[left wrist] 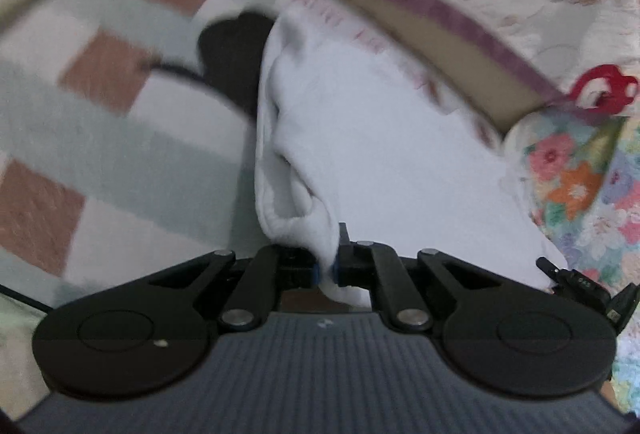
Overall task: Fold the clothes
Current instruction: 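Open both grippers and release the folded side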
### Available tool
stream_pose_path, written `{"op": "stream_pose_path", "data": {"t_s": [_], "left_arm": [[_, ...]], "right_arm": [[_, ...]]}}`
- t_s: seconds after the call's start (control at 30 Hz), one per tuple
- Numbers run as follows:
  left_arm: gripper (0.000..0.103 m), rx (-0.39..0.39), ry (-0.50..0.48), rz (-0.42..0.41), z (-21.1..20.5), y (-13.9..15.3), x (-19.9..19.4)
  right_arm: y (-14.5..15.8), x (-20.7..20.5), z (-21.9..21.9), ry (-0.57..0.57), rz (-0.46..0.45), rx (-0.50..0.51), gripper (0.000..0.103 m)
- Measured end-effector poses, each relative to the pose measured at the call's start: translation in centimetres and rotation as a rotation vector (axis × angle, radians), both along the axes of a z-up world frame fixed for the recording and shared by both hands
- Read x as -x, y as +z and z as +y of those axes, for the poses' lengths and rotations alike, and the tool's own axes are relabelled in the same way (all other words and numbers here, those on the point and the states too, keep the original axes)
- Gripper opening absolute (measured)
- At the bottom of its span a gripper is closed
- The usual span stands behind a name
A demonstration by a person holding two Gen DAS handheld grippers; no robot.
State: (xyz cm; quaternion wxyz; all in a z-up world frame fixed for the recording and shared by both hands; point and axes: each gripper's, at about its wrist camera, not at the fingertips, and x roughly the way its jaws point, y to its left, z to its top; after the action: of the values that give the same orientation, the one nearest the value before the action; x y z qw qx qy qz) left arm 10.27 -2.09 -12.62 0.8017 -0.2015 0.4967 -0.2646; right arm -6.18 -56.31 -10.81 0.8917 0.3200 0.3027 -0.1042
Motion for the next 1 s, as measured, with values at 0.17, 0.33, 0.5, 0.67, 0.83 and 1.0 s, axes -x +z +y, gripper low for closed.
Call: {"op": "stream_pose_path", "data": {"t_s": [0.17,0.33,0.5,0.67,0.83,1.0], "left_arm": [[0.004,0.000,0.046,0.160,1.8,-3.2,0.7],[0.004,-0.060,0.034,0.188,1.2,-4.4,0.7],[0.006,-0.041,0.073,0.244,2.2,-5.6,0.7],[0.018,-0.045,0.053,0.089,1.7,-1.2,1.5],[0.037,-0.055,-0.123,-0.240,-3.2,3.9,0.2],[0.041,-0.202,-0.466,-0.316,-13.0,2.1,-3.6]], "right_arm": [[0.8,1.3,-0.2,-0.005,-0.001,0.015,0.010],[-2.8,2.0,-0.7,-0.070,0.126,-0.003,0.013],[-3.1,3.4,-2.9,-0.202,0.158,-0.006,0.022],[-0.6,3.2,-2.6,-0.208,0.217,0.292,0.026],[2.0,-1.0,0.0,0.046,0.079,0.357,0.029],[1.1,-8.7,4.1,0.465,0.030,0.441,0.051]]}}
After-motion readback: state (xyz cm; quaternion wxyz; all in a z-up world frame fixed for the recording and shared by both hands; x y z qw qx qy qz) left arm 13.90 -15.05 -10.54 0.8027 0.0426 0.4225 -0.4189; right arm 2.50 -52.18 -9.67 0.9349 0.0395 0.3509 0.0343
